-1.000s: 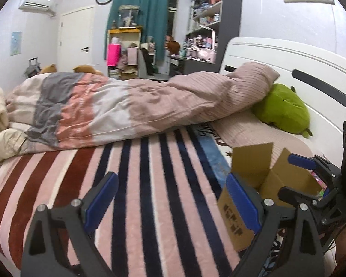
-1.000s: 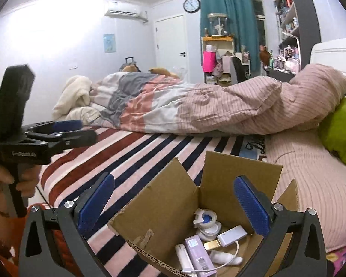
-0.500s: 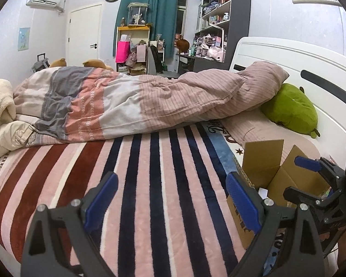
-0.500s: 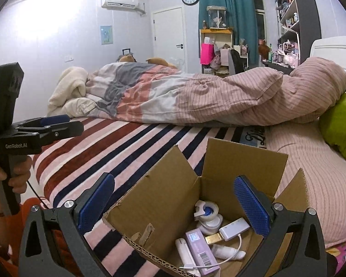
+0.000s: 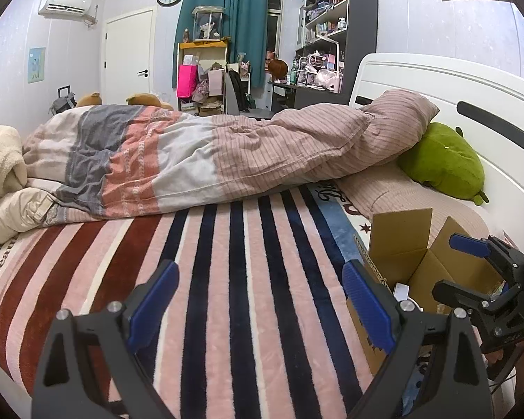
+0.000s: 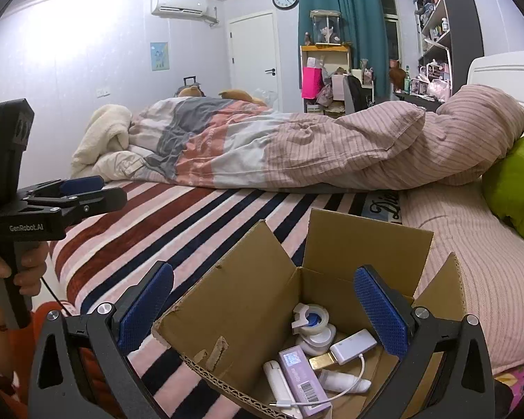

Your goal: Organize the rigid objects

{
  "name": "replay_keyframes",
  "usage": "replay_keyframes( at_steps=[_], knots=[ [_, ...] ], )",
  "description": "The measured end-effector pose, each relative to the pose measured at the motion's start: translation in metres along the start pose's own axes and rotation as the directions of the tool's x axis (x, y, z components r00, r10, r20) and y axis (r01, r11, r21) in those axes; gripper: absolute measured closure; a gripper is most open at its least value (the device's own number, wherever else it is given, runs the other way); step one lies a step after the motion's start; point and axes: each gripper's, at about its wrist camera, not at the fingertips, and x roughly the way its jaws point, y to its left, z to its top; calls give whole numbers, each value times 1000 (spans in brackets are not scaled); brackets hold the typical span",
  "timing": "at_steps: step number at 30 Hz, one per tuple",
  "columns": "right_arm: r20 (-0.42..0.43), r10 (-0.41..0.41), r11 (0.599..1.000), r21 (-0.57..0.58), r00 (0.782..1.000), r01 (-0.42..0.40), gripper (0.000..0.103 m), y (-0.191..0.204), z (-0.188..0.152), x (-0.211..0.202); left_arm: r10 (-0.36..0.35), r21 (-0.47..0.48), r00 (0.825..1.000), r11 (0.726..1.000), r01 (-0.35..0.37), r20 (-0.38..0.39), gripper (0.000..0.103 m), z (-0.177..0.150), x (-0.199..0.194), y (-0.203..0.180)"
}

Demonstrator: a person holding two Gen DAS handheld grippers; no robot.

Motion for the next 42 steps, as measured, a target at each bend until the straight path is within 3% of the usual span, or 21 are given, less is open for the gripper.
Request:
replay_keyframes(
  at_steps=[42],
  knots=[
    [11, 0, 1000, -1, 1000, 0, 0, 3, 0, -3, 7, 11, 1000, 1000, -7, 2, 10, 0, 0, 7]
  ],
)
